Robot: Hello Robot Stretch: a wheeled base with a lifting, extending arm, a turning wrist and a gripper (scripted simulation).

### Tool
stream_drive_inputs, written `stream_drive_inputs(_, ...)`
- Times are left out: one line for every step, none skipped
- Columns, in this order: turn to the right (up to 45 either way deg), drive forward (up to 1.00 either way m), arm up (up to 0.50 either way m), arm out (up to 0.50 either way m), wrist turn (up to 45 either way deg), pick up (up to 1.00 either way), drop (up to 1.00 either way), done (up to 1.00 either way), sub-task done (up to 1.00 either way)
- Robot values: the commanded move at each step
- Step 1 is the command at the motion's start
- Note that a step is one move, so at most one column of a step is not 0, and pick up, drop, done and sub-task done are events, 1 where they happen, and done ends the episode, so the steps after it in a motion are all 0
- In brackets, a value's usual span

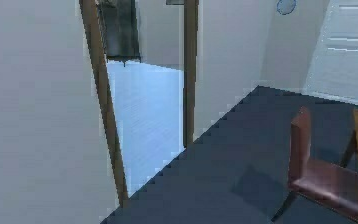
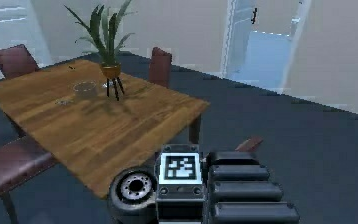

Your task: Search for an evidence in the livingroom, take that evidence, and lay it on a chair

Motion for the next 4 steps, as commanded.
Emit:
stream_drive_inputs(0.0, 1.0, 0.0, 0.0, 0.0, 0.0, 0.0, 0.0, 0.0)
stream_drive_inputs(-6.0, 0.0, 0.0, 0.0, 0.0, 0.0, 0.0, 0.0, 0.0)
stream_drive_inputs(0.0, 0.15, 0.0, 0.0, 0.0, 0.0, 0.0, 0.0, 0.0)
stream_drive_inputs(39.0, 0.0, 0.0, 0.0, 0.0, 0.0, 0.0, 0.0, 0.0)
